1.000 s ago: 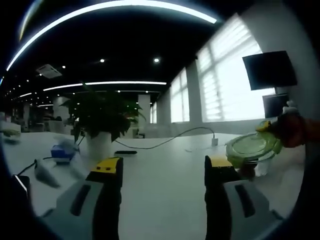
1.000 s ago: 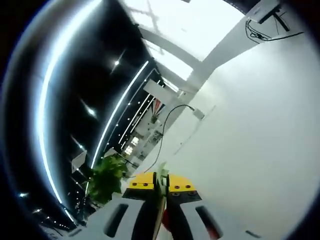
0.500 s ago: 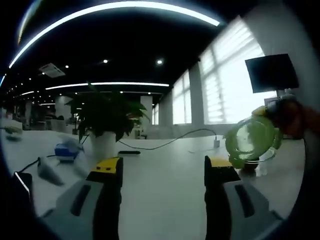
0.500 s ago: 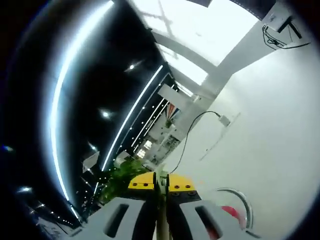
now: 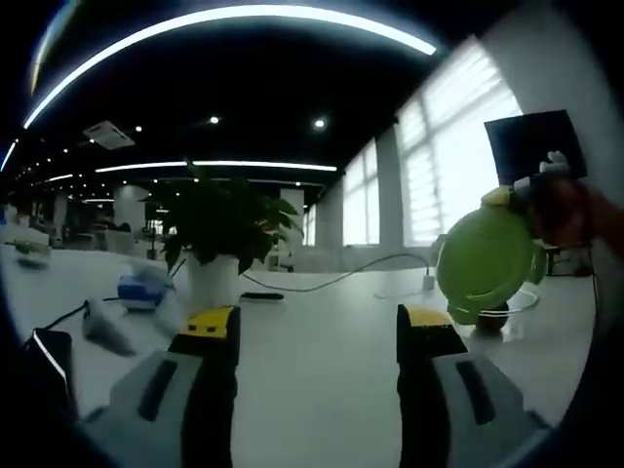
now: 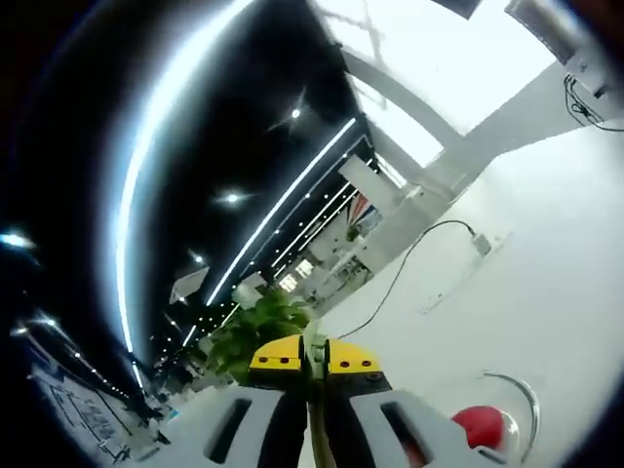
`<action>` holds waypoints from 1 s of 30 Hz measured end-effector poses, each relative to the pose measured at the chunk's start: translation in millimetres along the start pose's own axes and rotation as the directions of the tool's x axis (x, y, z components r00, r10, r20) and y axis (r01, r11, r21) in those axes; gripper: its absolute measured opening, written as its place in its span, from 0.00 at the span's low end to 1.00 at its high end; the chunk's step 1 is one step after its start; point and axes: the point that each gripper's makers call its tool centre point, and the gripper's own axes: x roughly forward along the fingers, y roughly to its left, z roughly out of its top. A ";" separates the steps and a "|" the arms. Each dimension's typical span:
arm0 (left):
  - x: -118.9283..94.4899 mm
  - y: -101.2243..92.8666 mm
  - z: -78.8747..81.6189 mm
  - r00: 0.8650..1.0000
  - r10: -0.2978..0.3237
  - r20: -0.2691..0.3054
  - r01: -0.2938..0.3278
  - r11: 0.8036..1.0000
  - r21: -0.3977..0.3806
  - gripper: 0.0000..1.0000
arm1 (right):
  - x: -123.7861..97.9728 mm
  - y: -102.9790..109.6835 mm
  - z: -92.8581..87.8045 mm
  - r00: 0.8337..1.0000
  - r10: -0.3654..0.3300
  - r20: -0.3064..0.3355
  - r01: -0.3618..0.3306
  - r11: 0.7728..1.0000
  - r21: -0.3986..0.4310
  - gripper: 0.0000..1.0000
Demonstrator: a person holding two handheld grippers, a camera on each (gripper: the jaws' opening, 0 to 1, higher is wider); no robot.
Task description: Open container latches remove lid place lid upside down on tabletop take tomato from container place on tabletop
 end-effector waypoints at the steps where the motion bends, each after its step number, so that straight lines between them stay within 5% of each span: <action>1: -0.2 -0.2 -1.0 1.000 -0.002 -0.003 0.002 1.000 0.001 0.61 | 2.2 3.8 -1.2 1.000 0.004 -0.005 -0.004 1.000 -0.007 0.00; 13: -4.4 11.9 -3.0 1.000 0.011 0.002 -0.011 1.000 -0.009 0.61 | 18.7 45.2 -29.2 0.993 0.082 -0.082 -0.089 0.992 -0.086 0.01; 21: -5.8 11.8 -4.5 1.000 0.012 0.003 -0.012 1.000 -0.013 0.61 | 23.9 79.3 -57.6 0.960 0.172 -0.221 -0.217 0.956 -0.198 0.01; 30: -4.7 8.0 -5.4 1.000 0.005 0.000 -0.005 1.000 -0.011 0.60 | 34.6 93.3 -38.6 0.958 0.182 -0.220 -0.243 0.923 -0.297 0.01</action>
